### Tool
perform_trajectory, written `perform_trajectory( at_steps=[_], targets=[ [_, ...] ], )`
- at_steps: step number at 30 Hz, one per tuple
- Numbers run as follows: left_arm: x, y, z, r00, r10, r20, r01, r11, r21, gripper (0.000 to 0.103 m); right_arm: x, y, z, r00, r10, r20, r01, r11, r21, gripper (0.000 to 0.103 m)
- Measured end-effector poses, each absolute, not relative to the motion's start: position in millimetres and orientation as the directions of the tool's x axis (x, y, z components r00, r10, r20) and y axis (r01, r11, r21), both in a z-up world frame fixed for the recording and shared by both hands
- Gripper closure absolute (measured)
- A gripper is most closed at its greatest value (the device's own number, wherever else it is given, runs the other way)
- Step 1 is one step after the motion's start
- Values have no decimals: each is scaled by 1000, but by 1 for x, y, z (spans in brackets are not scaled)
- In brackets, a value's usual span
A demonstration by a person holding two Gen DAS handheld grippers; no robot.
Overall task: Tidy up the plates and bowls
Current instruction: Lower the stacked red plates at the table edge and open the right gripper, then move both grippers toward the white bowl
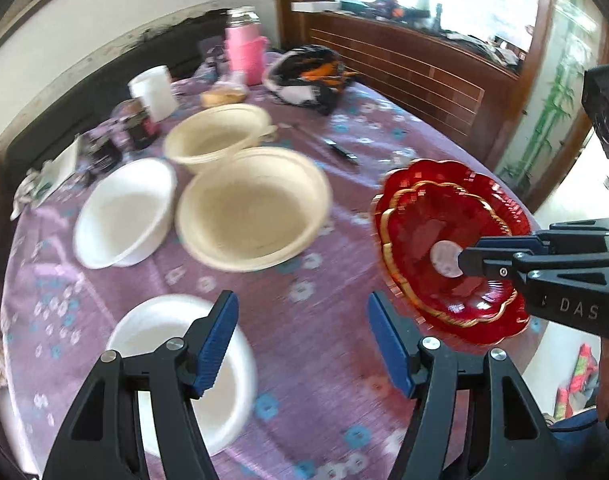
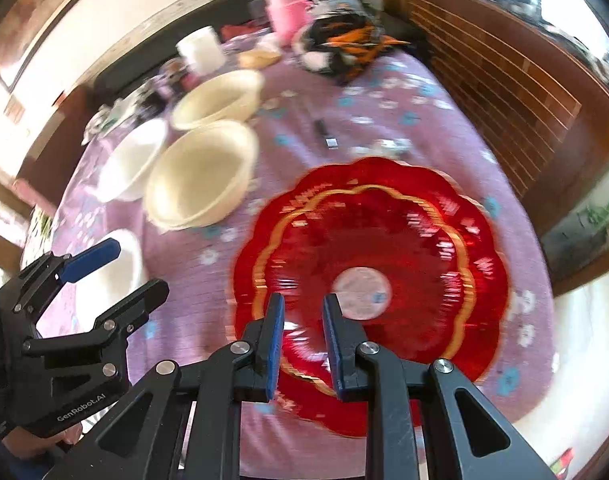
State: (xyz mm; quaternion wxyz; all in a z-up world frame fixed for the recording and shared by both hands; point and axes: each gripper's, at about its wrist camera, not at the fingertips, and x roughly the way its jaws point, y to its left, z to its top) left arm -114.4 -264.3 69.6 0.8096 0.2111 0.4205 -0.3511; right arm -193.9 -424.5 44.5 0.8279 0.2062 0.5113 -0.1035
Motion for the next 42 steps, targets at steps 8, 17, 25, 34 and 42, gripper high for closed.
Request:
perform_trajectory(
  at_steps=[8,17,25,34,42],
  targets=[
    [-96,-204,84,481,-351,-803,638,769,46,37,-166,-378,46,467,104,-878,278,926,257,82],
    [-73,-136,80,509,-279,-814,495,869,12,37,-147,-338,43,469,199,-861,199,925,323,82],
    [-62,-110,60,462,-250,-851,451,892,-18,37,-132,-310,36,447,263,-855,155,919,364,82],
    [-47,-102,40,396,-245,-885,446,894,-48,37,-117,-302,22,426,310,-850,173,894,412,68],
    [-37,-105,23,354,-234,-906,473,880,-43,37,-99,-298,-3,373,328,-868,221,877,427,68]
  ],
)
